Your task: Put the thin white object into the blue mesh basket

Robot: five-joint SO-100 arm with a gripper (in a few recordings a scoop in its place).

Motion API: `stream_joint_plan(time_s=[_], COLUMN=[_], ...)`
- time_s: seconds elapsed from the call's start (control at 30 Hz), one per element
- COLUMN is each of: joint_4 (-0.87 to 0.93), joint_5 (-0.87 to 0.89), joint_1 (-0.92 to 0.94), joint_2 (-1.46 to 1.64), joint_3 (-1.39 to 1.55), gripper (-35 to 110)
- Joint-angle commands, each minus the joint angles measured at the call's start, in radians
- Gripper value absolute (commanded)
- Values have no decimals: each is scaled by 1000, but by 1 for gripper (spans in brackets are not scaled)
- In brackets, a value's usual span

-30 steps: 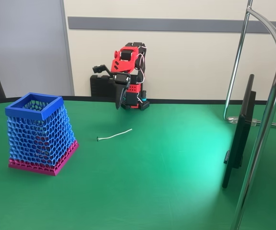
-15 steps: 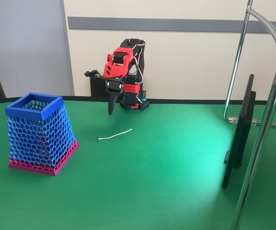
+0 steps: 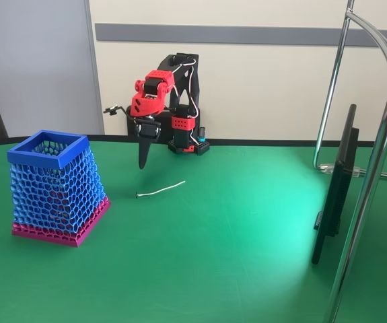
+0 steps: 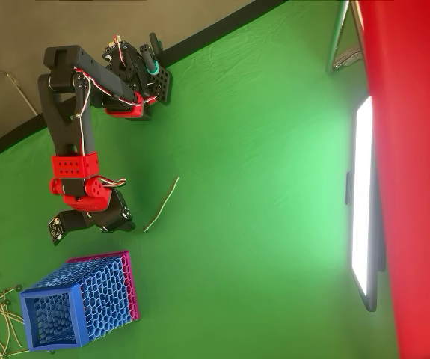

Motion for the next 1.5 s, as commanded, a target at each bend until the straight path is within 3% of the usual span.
stream_joint_plan(time_s=[0.0,0.53,1.47], joint_4=[-25,-54,-92], joint_5=[-80,-324,-314], joint_1=[-15,-55,-34], joint_2=[-31,-282,-390], joint_3=[-37,-170,-229], gripper=[15,17,17])
